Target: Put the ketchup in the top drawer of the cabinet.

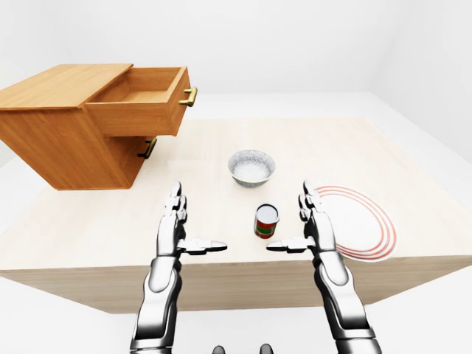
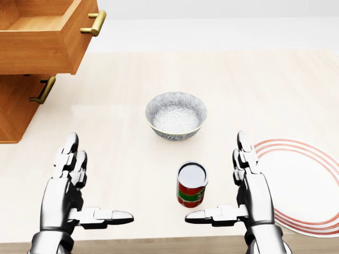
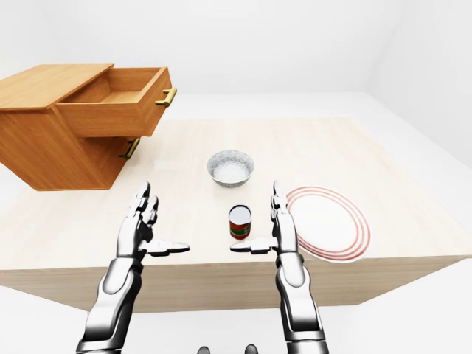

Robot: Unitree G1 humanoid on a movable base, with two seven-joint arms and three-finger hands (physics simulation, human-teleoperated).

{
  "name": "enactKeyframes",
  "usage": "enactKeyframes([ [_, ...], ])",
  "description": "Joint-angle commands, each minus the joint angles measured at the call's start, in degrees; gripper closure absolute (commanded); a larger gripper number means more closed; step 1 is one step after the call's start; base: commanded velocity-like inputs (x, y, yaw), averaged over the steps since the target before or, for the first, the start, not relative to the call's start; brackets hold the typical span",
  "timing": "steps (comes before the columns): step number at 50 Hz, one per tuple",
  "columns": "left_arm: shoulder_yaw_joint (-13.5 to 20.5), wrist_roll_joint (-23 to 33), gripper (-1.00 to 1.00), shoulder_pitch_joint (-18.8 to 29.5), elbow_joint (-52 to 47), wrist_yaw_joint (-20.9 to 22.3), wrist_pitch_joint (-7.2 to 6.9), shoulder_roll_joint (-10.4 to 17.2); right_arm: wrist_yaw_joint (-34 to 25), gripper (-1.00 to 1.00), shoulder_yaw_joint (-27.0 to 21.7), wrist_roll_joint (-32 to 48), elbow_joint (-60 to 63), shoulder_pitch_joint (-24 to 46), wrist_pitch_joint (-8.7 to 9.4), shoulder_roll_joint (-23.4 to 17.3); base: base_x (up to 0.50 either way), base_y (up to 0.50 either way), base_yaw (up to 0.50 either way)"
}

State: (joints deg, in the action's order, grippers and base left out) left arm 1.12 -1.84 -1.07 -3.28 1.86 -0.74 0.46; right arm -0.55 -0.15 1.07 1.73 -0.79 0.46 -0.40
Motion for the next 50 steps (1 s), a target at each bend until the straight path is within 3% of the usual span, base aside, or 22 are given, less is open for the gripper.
enactKeyframes([
  [1, 2.68, -4.6, -1.0, -3.04, -10.36, 4.11, -3.04, 0.85, -1.45, -1.0, 0.48, 2.32, 7.28, -3.05, 2.1, -0.13, 0.0, 0.0, 0.0],
  [3, 3.12, -5.3, -1.0, -3.22, -12.0, 4.48, -4.21, 0.91, -1.57, -0.99, 0.57, 2.63, 9.34, -3.81, 3.02, -0.17, 0.0, 0.0, 0.0],
  [8, 3.35, -5.8, -1.0, -4.46, -15.73, 4.84, -4.26, 0.69, -2.36, -1.0, 0.6, 2.6, 15.71, -6.18, 4.54, -0.2, 0.0, 0.0, 0.0],
  [26, 4.35, -8.06, -1.0, -7.8, -25.09, 6.28, -4.26, 0.1, -1.61, -1.0, 2.76, 5.59, 35.15, -12.57, 4.54, -0.09, 0.0, 0.0, 0.0],
  [47, 9.17, -12.56, -1.0, -12.02, -37.25, 8.32, -4.26, -1.36, -2.63, -1.0, 5.82, 8.65, 51.93, -16.72, 4.54, -0.82, 0.0, 0.0, 0.0],
  [50, 11.19, -14.55, -1.0, -12.13, -40.14, 8.31, -4.26, -1.52, -1.69, -1.0, 6.97, 9.51, 53.24, -16.62, 4.54, -0.77, 0.0, 0.0, 0.0],
])
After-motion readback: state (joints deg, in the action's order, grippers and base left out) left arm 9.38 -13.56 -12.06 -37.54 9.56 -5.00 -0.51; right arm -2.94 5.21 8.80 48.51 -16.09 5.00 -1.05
